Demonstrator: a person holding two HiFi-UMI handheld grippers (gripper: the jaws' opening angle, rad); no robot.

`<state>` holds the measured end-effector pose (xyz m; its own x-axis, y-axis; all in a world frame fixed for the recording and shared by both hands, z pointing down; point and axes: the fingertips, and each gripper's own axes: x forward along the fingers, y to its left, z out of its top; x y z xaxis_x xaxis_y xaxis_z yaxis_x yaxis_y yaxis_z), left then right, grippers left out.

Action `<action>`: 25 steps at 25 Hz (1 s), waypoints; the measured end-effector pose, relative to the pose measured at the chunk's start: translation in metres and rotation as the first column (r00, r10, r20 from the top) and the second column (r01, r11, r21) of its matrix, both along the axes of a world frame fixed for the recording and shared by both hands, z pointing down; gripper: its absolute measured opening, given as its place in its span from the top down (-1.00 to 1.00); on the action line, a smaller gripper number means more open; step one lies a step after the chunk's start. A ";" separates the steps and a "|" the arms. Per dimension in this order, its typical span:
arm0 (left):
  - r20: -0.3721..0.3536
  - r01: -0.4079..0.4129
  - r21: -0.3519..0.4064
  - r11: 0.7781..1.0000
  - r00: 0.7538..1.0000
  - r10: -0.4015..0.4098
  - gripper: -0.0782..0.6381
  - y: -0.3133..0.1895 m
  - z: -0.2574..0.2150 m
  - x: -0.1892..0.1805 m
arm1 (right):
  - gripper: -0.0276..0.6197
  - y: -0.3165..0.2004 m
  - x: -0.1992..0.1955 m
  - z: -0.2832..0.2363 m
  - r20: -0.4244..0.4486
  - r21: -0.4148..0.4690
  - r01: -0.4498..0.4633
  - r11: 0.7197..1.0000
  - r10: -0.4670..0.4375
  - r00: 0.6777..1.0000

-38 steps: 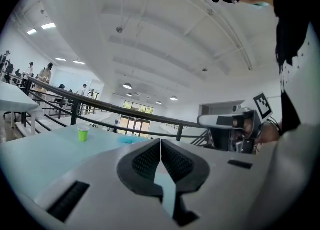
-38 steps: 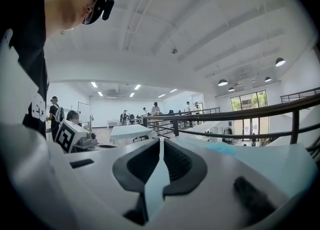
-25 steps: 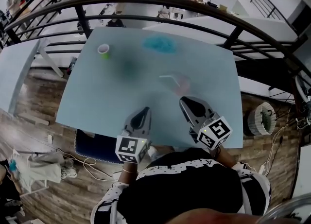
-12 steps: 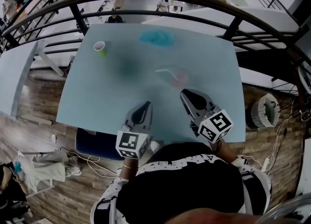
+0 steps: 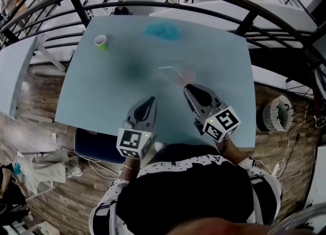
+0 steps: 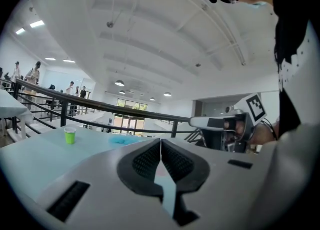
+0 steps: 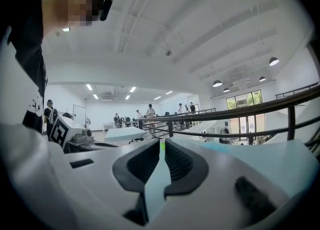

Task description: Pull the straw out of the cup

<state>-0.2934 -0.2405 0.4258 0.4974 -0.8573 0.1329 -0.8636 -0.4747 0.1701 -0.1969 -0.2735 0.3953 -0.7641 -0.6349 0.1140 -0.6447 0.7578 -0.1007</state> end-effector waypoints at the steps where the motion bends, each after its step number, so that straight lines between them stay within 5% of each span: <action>1: 0.004 0.000 -0.001 1.000 1.000 0.000 0.74 -0.002 0.000 0.000 | 0.82 -0.001 -0.001 0.001 0.003 -0.001 0.003 1.000 -0.003 1.000; 25: 0.017 -0.008 -0.050 0.999 1.000 0.009 0.74 -0.049 0.004 0.025 | 0.82 -0.055 0.012 0.016 0.009 0.013 0.038 0.999 -0.038 0.999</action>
